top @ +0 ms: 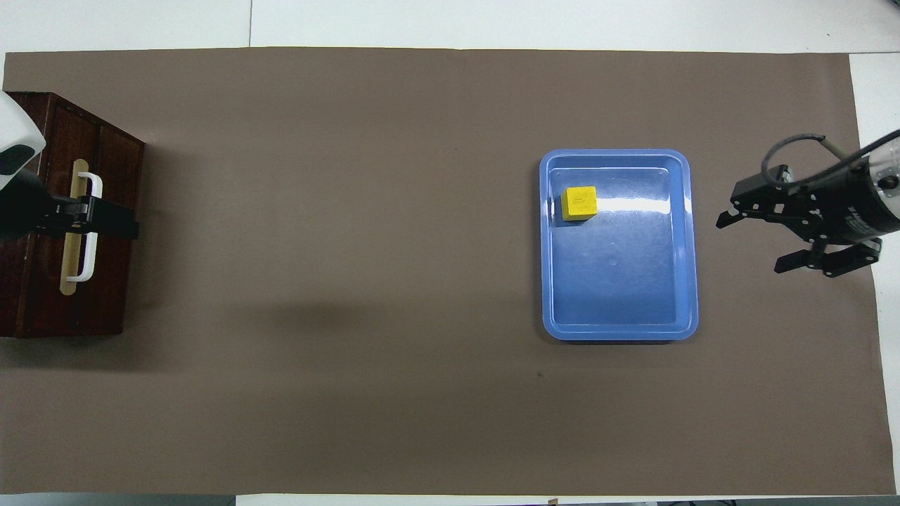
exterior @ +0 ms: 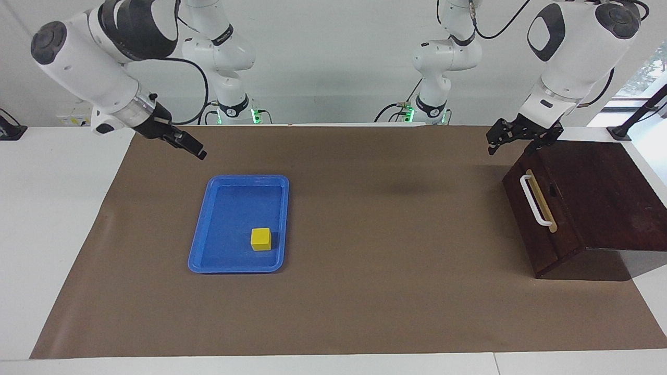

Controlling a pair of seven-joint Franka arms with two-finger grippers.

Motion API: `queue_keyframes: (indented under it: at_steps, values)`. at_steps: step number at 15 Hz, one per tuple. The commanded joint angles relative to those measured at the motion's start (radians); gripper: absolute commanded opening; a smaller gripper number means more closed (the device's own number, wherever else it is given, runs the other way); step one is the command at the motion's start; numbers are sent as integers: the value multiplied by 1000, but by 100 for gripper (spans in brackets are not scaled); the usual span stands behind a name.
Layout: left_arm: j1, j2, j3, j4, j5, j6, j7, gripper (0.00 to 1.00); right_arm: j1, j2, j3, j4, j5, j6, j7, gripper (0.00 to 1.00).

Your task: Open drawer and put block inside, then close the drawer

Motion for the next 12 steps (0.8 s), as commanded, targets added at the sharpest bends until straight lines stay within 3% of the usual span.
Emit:
queue_keyframes:
  at_steps: [1,3,5,9,12]
  values:
    - [-2,-6,1,2,-7,2,9,100,-35,72,7,-70,152,126,169,100]
    - [-6,-6,-1,4,-7,8,12,100,-33,85,7,-142,261,224,240,100]
    - [-6,-5,2,2,13,25,12,100,-33,142,8,-148,338,250,264,100]
    - [-45,3,-2,-70,217,158,10,100,-26,256,8,-107,409,253,263,100]
    - [-57,76,-4,-74,351,217,-7,100,-24,316,8,-84,499,296,271,100]
